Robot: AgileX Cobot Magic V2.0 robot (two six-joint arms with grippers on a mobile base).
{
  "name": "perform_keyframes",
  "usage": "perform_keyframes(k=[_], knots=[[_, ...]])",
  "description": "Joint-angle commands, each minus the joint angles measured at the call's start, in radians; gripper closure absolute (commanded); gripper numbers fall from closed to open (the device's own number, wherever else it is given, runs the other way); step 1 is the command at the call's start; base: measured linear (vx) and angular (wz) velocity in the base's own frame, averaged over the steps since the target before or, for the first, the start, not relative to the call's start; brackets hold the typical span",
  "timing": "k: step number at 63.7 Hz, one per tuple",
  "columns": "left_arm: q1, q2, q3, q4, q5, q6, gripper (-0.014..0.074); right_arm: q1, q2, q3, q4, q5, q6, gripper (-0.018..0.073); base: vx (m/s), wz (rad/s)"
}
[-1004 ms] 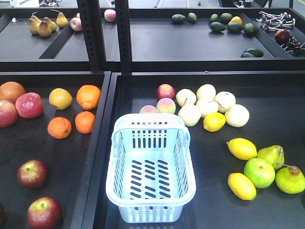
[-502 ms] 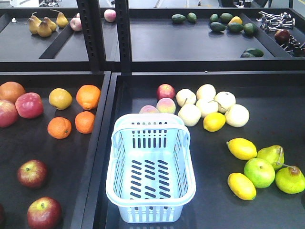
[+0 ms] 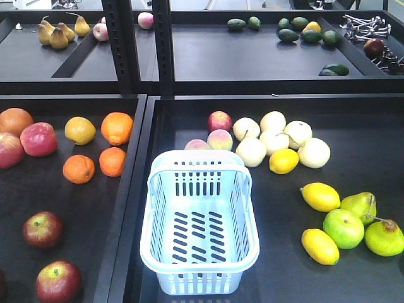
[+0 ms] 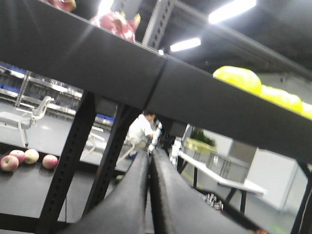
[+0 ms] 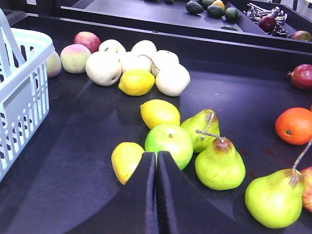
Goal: Pick three apples into basket with both arms
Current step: 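Raise the left arm and swing the left gripper toward the basket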
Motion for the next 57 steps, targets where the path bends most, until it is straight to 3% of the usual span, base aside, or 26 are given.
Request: perform_keyframes(k=[1,10,20,41,57], knots=[[-0.044,0.09,-0.076,0.09,-0.06,-0.009,0.0596,-0.001,-0.006,-0.032,-0.007,-0.072,-0.01,0.0568,0.0,0.0],[-0.106,0.192,-0.132,0.198,-0.058,-0.009,0.0596,-0.001,-0.006,-0.032,-0.007,-0.072,-0.01,0.0568,0.0,0.0],[-0.174,0.296,-0.177,0.261,-0.051,-0.009,0.0596,-0.001,-0.006,-0.032,-0.007,-0.072,-0.01,0.0568,0.0,0.0],[-0.349,0.45,-0.208,0.261,-0.064,-0.009,0.0596,-0.001,-0.006,-0.032,-0.007,-0.072,-0.01,0.0568,0.0,0.0],[-0.367,0.499,-0.208,0.261,-0.088,0.007,0.0596,-0.001,-0.006,-0.032,-0.007,-0.072,-0.01,0.0568,0.0,0.0]])
